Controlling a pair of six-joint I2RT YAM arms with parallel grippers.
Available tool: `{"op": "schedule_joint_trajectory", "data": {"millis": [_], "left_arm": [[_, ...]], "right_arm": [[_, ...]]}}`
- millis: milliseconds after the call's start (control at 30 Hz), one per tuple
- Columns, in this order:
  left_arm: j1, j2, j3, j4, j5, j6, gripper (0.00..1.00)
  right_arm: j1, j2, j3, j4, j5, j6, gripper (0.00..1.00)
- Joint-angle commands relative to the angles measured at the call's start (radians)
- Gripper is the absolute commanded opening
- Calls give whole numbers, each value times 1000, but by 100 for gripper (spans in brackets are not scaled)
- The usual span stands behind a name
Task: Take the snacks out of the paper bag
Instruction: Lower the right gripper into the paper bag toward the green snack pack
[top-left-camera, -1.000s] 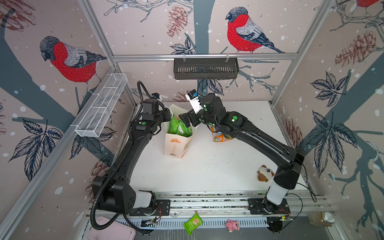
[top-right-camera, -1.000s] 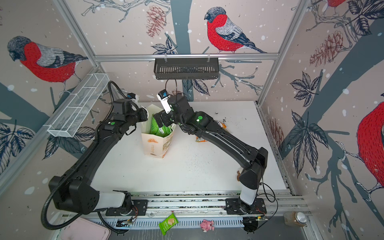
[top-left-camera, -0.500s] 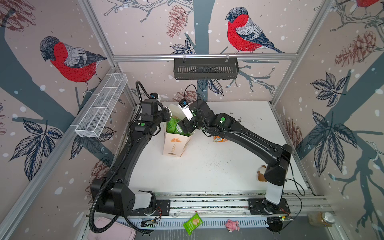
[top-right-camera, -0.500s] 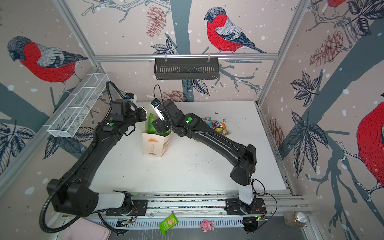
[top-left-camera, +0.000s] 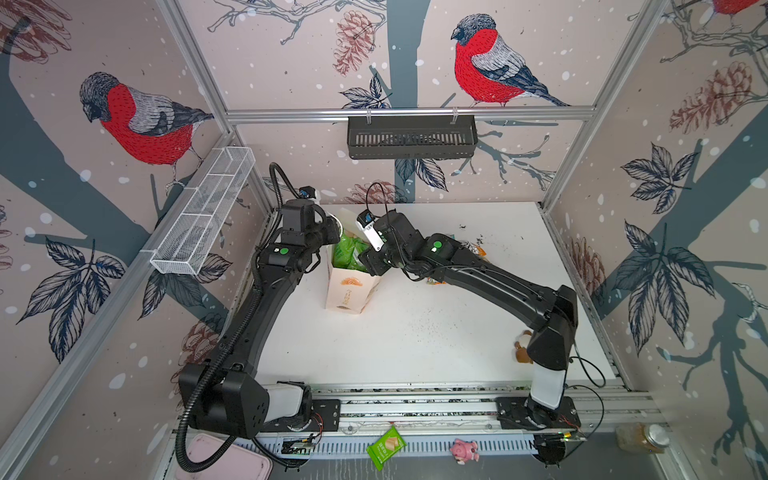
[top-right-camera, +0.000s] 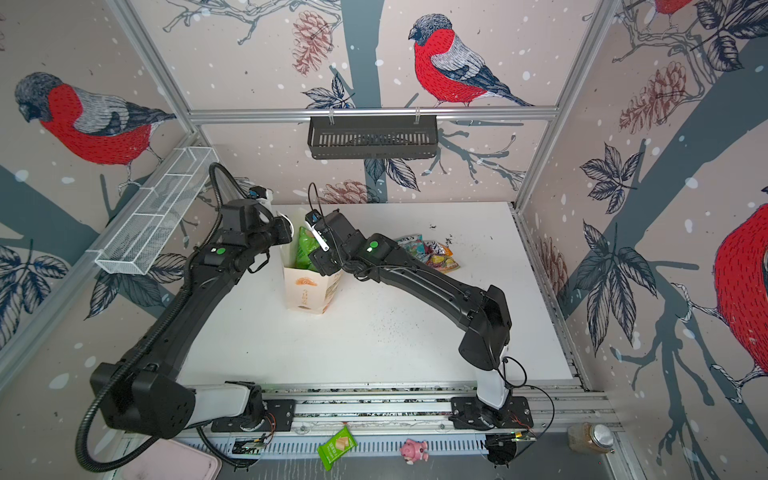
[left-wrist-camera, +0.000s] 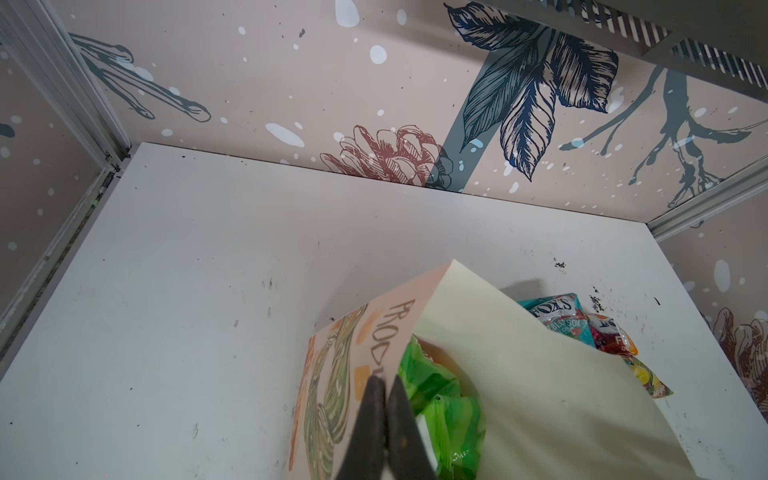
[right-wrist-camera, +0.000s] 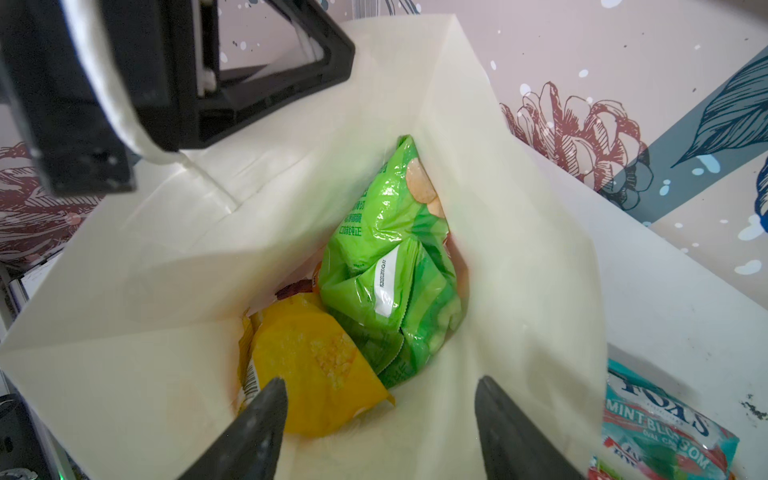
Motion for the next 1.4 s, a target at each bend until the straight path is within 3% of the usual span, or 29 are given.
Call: {"op": "schedule_joint_trajectory", "data": {"millis": [0, 400, 667, 900, 1367], "left_arm": [[3, -12, 5, 84, 4, 20, 0], [26, -30, 11, 79, -60, 45, 0], [21, -27, -5, 111, 65, 30, 0], [9, -31, -8, 116, 66, 34, 0], [-18, -16, -10, 112, 56, 32, 0]], "right_arm": [[1, -11, -31, 43, -16, 34, 71], [1, -59, -182, 157, -51, 111, 73], [-1, -51, -214, 179, -51, 128, 73], [-5, -40, -227, 213, -63, 151, 73], [-7, 69, -155, 212, -131, 162, 62]]}}
